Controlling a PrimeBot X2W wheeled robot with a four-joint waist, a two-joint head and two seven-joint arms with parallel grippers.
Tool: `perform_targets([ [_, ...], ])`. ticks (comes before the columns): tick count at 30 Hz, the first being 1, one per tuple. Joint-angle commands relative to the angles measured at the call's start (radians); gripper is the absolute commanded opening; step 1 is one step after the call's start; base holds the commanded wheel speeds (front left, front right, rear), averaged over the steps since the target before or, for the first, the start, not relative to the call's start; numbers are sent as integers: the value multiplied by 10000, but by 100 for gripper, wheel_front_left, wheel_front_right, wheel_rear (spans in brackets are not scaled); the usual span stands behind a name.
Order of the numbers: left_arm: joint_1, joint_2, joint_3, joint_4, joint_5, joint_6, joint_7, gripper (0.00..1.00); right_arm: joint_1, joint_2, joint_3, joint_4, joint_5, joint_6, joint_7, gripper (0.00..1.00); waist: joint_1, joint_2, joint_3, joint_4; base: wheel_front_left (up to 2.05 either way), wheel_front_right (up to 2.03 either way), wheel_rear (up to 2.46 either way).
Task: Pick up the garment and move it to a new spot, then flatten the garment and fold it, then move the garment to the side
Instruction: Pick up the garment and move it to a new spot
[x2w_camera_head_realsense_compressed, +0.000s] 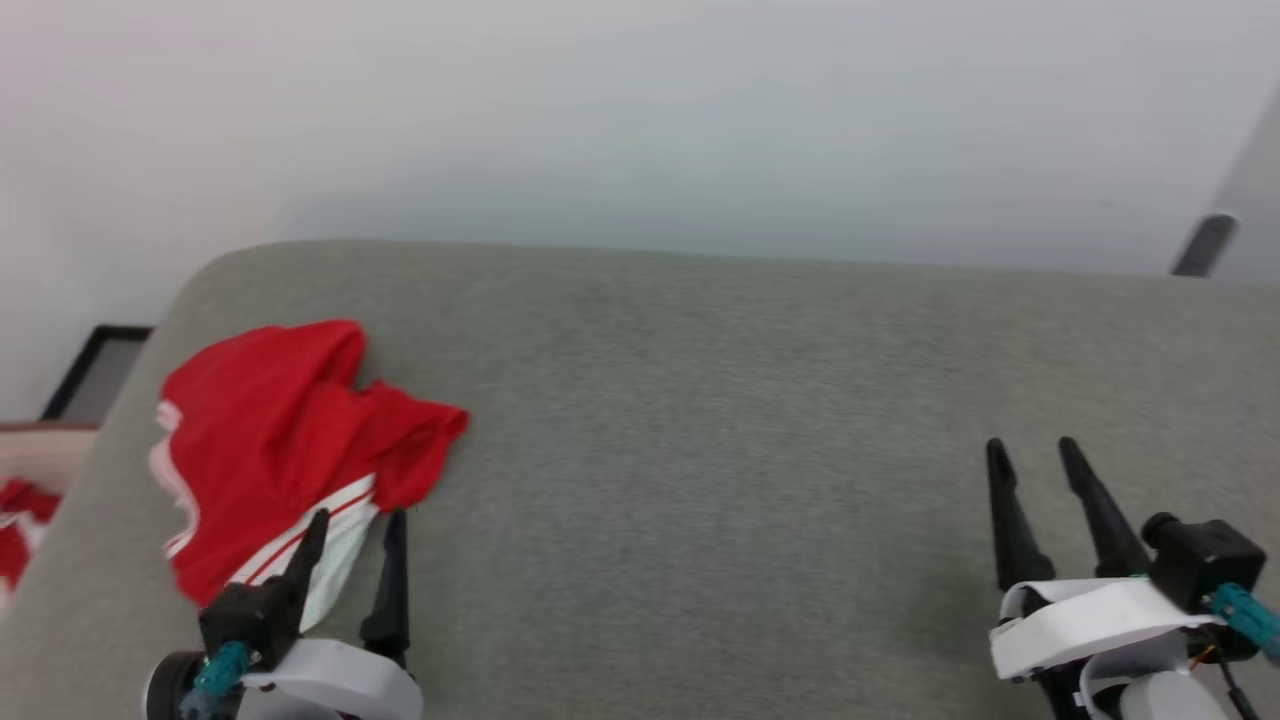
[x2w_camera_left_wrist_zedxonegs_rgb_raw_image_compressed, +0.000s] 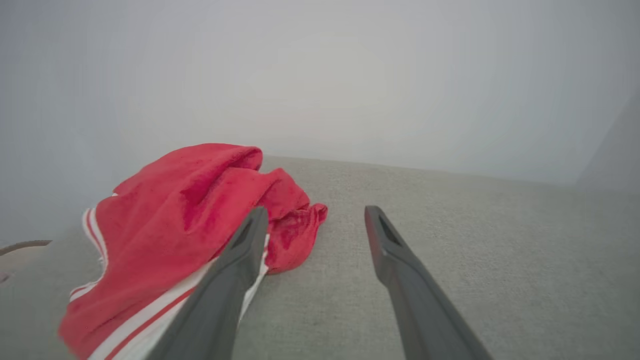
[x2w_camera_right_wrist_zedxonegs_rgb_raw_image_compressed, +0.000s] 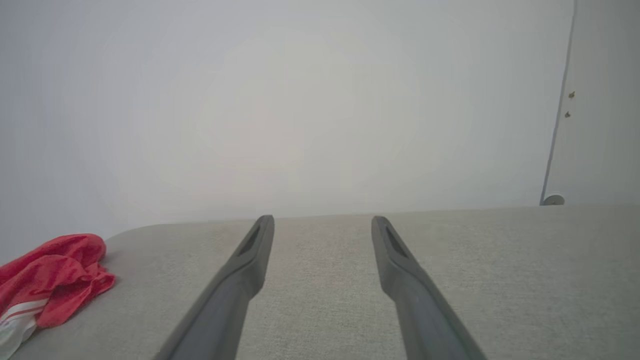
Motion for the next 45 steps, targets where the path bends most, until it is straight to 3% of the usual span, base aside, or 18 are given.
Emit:
perform_targets([
  [1, 112, 38, 33, 44, -26, 29, -4, 100, -8, -10, 134, 64, 28, 4, -13, 100, 0, 0, -61, 787, 0, 0, 0],
  [16, 324, -20, 252, 72, -65, 265, -4, 100, -481, -207, 1773, 692, 553, 4, -12, 100, 0, 0, -255, 3538, 0, 0, 0],
  [21, 547, -96, 502, -164, -183, 396, -4, 100, -822, -198, 2445, 876, 737, 4, -12, 100, 0, 0, -200, 3982, 0, 0, 0],
  [27, 900, -204, 803, -659, -320, 450, -4, 100, -1276, -314, 3086, 1146, 991, 4, -12, 100, 0, 0, 1, 4071, 0, 0, 0],
  [35, 516, -125, 490, -376, -279, 221, -4, 100, -1115, -405, 2956, 1126, 1080, 4, -13, 100, 0, 0, 143, 3972, 0, 0, 0],
  [38, 2, 52, 257, -174, -331, 95, -2, 100, -1167, -376, 3021, 1011, 959, 4, -13, 100, 0, 0, 426, 3528, 0, 0, 0],
  [45, -2646, 1053, -720, 934, -510, -78, 591, 100, -1548, -395, 3175, 714, 835, 4, -13, 100, 0, 0, 1310, 2112, 0, 0, 0],
])
